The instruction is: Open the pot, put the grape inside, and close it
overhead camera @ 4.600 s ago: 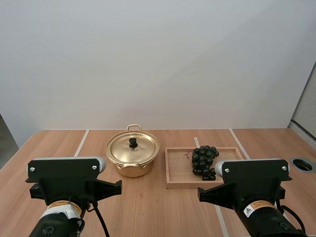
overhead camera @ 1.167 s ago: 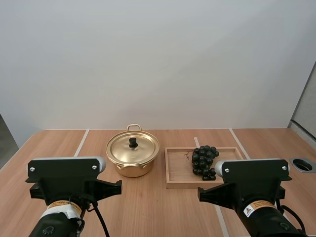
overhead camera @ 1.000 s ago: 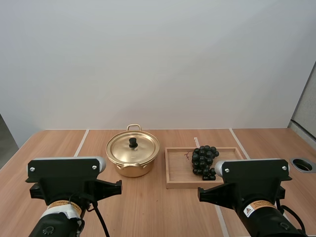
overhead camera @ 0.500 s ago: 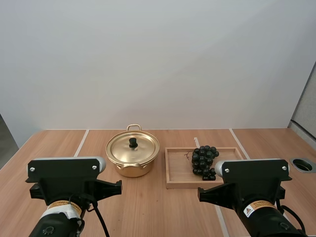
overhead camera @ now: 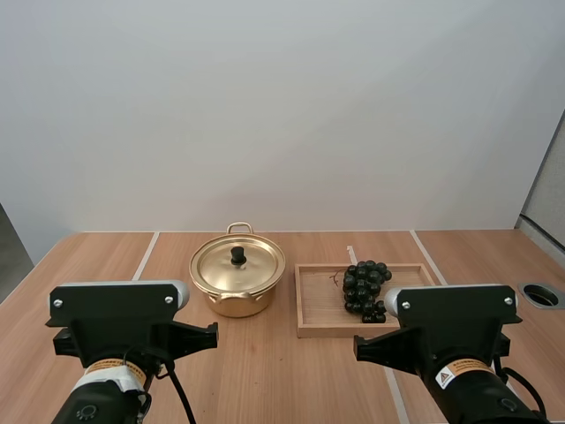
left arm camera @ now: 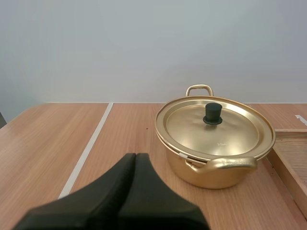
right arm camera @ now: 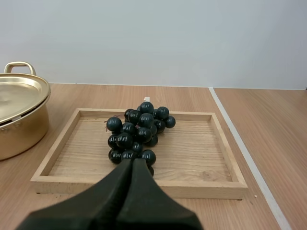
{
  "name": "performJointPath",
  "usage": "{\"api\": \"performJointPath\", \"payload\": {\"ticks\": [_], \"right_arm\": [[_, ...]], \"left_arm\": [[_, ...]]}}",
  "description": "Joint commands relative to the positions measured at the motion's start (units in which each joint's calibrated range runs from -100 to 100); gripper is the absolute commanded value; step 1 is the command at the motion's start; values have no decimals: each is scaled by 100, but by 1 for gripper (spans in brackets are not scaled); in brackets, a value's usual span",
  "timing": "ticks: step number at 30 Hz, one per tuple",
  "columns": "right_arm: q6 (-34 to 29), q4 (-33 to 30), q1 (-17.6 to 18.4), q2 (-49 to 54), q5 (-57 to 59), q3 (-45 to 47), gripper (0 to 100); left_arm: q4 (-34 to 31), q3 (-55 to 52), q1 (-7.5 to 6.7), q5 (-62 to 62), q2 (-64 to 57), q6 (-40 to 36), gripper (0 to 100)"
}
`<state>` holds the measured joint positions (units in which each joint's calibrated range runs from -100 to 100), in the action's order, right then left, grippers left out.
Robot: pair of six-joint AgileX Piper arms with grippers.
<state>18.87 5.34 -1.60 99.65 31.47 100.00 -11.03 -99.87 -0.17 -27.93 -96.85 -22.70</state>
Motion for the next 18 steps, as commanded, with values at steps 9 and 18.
{"api": "performJointPath", "payload": {"ticks": [9,18], "right_arm": [[-25,-1,6,35,-732,0,0],[-25,-11,6,-358,-714,-1548,0]], "left_arm": [[91,-13,19,119,-40,6,0],[91,1354,19,142,115,6,0]]}}
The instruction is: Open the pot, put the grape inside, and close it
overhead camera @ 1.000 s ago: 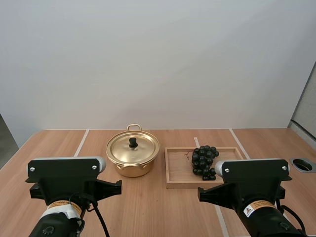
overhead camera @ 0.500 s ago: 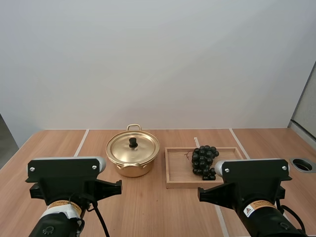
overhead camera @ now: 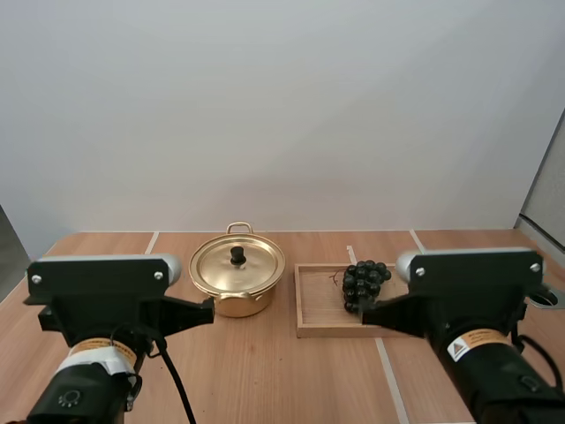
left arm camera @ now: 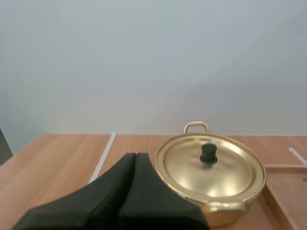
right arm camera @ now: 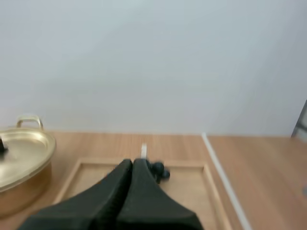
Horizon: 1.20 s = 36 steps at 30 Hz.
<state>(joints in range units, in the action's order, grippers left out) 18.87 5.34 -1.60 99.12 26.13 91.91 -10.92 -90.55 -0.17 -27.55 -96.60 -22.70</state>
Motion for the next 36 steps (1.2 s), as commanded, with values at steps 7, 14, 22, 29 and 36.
{"api": "performJointPath", "payload": {"ticks": [7,14,22,29,36], "right_arm": [[-25,-11,6,-1863,904,-2584,0],[-25,-11,6,-3294,2450,-4140,0],[-25,-11,6,-4210,3773,-5220,0],[-25,-6,6,-4255,4023,-5290,0],[-25,-109,6,-4255,4113,-5290,0]], "left_arm": [[80,2089,19,-422,1141,17,0],[80,3653,19,-2300,2631,323,0],[80,4663,19,-3184,3750,787,0],[80,4679,19,-3148,3963,783,0],[80,4679,19,-3148,3963,783,0]]}}
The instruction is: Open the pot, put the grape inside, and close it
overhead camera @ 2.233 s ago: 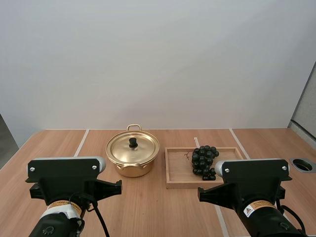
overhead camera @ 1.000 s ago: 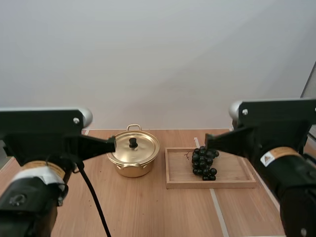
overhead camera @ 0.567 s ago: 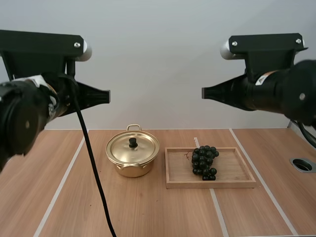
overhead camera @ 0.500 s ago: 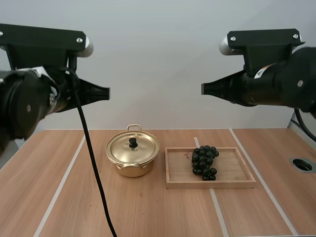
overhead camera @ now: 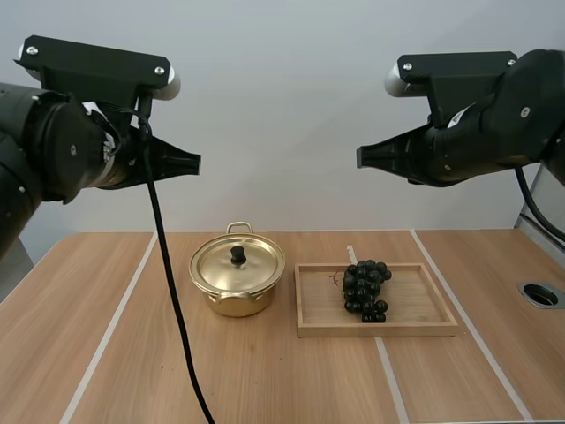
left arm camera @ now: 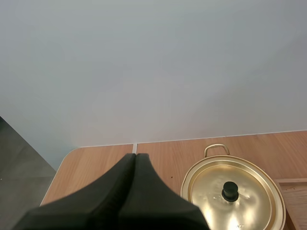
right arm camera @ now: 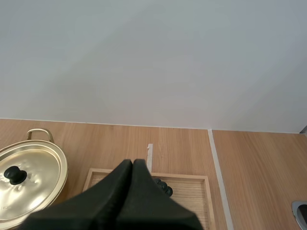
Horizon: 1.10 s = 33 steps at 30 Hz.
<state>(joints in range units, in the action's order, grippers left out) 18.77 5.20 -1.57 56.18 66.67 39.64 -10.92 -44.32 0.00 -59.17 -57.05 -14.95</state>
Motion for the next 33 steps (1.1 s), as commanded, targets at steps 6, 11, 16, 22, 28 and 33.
{"api": "performJointPath", "payload": {"ticks": [6,11,16,22,28,33], "right_arm": [[523,-147,4,39,58,-63,0],[1133,-147,4,39,151,-63,0],[1179,-147,4,39,167,-63,0],[1179,-147,4,39,148,-63,0],[1259,-263,4,28,95,-63,92],[1273,-263,4,28,14,-63,100]], "left_arm": [[-17,56,3,127,8,360,0],[-17,56,3,374,8,1251,0],[128,56,3,643,8,1446,0],[1092,56,3,541,108,2686,13],[2377,56,3,519,333,3761,100],[2393,56,3,68,906,3834,100]]}}
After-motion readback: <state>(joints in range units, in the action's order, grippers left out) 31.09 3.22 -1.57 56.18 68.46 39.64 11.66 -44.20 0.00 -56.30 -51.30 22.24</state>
